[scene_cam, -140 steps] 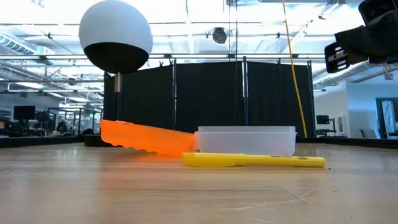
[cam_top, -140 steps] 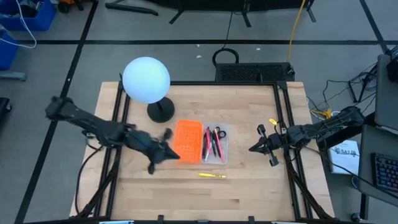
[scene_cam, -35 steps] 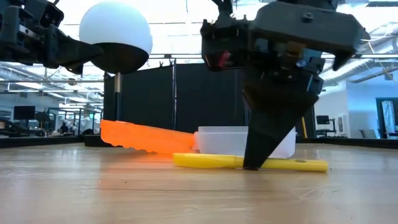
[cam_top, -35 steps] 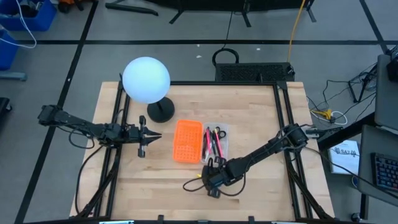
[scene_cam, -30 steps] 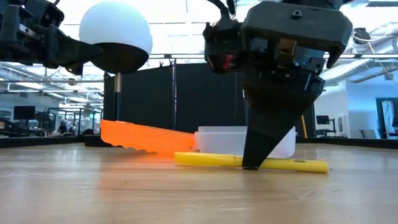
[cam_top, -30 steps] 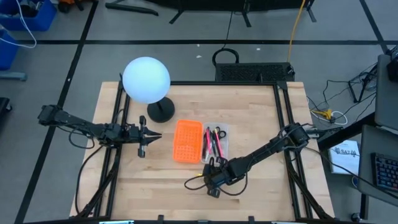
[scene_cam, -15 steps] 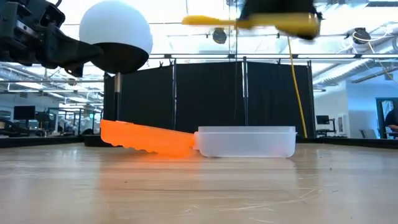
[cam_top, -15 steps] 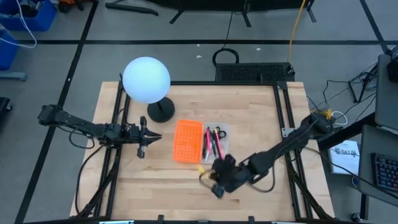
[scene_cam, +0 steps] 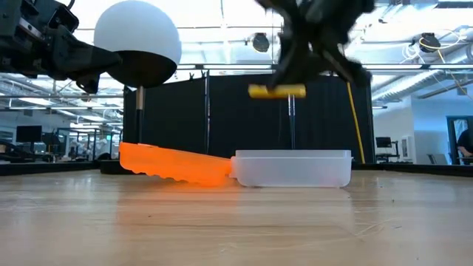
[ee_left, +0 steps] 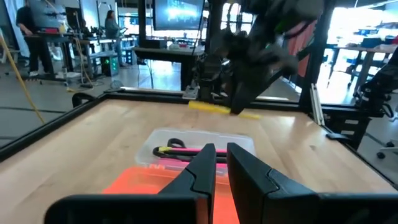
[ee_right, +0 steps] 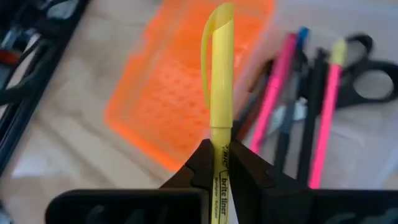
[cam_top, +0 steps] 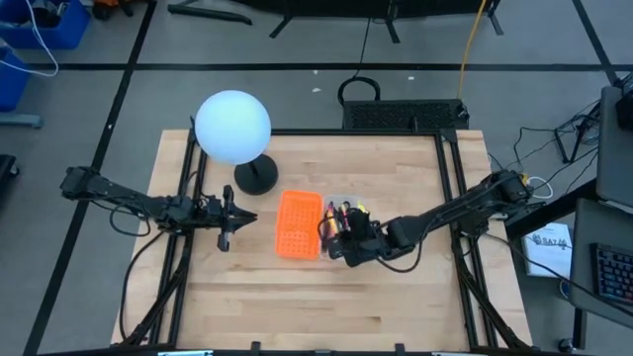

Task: Pick & place school supplies into a supply box
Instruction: Put the yellow pen into the orange supply box

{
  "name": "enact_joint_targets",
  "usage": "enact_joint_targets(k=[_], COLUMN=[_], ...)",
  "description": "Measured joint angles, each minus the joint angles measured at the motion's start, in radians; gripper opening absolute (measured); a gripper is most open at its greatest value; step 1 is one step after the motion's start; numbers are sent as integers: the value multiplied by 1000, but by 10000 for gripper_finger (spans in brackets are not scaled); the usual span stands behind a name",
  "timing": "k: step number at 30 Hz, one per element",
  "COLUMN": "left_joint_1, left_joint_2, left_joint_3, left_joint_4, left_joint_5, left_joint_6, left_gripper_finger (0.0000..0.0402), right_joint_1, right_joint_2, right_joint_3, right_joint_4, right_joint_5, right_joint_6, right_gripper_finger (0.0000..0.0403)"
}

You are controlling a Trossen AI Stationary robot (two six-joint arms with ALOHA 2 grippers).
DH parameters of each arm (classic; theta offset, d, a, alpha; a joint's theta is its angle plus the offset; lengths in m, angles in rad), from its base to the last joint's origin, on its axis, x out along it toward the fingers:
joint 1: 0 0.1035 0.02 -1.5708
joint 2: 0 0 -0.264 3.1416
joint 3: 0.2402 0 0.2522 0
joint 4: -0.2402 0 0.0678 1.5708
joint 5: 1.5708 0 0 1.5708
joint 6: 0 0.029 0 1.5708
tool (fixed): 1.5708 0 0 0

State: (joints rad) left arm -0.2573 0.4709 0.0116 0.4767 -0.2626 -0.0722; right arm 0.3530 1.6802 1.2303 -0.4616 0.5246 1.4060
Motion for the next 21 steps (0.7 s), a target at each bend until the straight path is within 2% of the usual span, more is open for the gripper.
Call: enact_joint_targets(k=[5,11,17,21], left_joint_1=[0,0,0,0], left_joint_2=[0,0,0,0], left_joint_3=[0,0,0,0], left_joint_4=[1,34,58,58], left_joint_5=[0,-1,-1,-1], left_joint_6=[22,38,46,46], left_gripper_finger=[49,49,49,49], right_joint_1=[-46,-114,-151,-157], right_joint_2=[-1,-2,-2,-2], right_joint_3=[-171,-324,-365,-365], right_joint_4=[133,378,380,385], right_joint_5=[-2,-33,-51,-109], right_joint_6=[120,122,72,25], right_gripper_finger=[20,20,22,68])
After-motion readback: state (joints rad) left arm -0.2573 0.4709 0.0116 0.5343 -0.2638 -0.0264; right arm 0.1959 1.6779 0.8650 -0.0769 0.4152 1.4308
